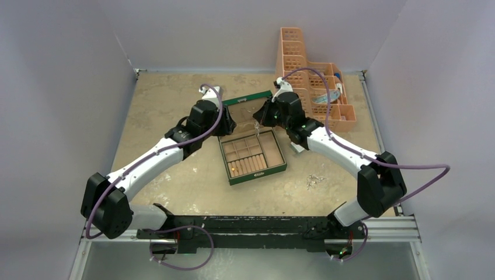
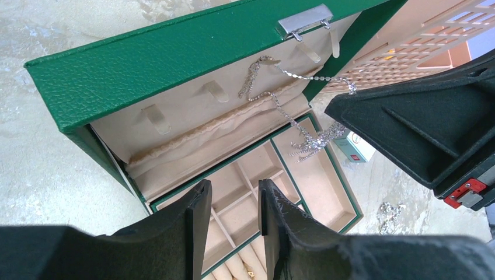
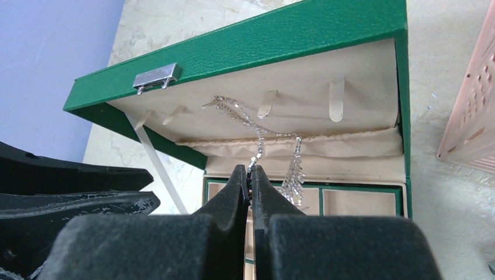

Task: Organize the mixed jewelry

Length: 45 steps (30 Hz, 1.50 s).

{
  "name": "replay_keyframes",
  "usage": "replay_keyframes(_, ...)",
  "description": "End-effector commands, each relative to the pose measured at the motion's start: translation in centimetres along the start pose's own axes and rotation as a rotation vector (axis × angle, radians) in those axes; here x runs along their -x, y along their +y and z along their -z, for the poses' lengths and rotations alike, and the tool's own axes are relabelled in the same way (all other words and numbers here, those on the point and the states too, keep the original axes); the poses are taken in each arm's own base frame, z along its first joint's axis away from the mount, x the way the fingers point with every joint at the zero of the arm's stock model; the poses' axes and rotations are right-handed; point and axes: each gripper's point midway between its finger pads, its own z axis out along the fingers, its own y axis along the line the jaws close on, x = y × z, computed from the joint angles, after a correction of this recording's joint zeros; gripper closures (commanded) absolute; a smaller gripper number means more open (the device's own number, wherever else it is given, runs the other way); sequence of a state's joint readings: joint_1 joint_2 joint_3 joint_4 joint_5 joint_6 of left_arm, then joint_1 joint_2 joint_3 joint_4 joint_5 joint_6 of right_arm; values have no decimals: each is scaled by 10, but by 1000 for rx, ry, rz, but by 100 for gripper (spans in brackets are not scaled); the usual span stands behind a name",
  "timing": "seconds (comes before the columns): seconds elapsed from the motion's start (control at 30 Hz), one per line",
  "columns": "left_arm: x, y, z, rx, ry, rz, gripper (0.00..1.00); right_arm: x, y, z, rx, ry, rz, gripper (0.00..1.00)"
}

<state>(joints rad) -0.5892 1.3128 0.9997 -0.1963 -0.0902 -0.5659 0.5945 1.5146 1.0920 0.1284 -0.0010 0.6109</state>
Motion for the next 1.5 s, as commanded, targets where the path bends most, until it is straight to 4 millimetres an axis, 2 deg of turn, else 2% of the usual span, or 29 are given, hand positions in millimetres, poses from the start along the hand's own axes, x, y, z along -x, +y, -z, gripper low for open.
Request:
replay_keyframes(0.0,27,-9,0,-17,-77,27,65,19,13,0,27,-29,-41,100)
replay_keyframes(0.07,27,-9,-1,-18,-75,26,65,19,12,-2,18,-33,-49,100)
replay_keyframes(0.23,28,-11,-3,-23,-74,26,64,42,11,4,4,-103,-109,100)
replay_keyframes(0.4,29,-13,-3,-32,-77,27,64,69,26,20,53,-166,-159,100)
replay_keyframes(0.53,29,-13,-4,-33,-76,32,64,77,33,28,74,-163,-180,100)
replay_keyframes(0.77,31,-15,-4,-37,-81,35,63,67,41,32,119,-94,-233,100)
replay_keyframes(0.93,33,-15,-4,-34,-85,34,63,58,30,24,84,-62,-269,100)
replay_keyframes(1.2,32,-13,-6,-24,-84,35,63,34,-3,2,-41,-41,-304,100)
replay_keyframes(1.47,33,-12,-7,-20,-84,36,62,11,-49,-16,-198,-32,-346,100)
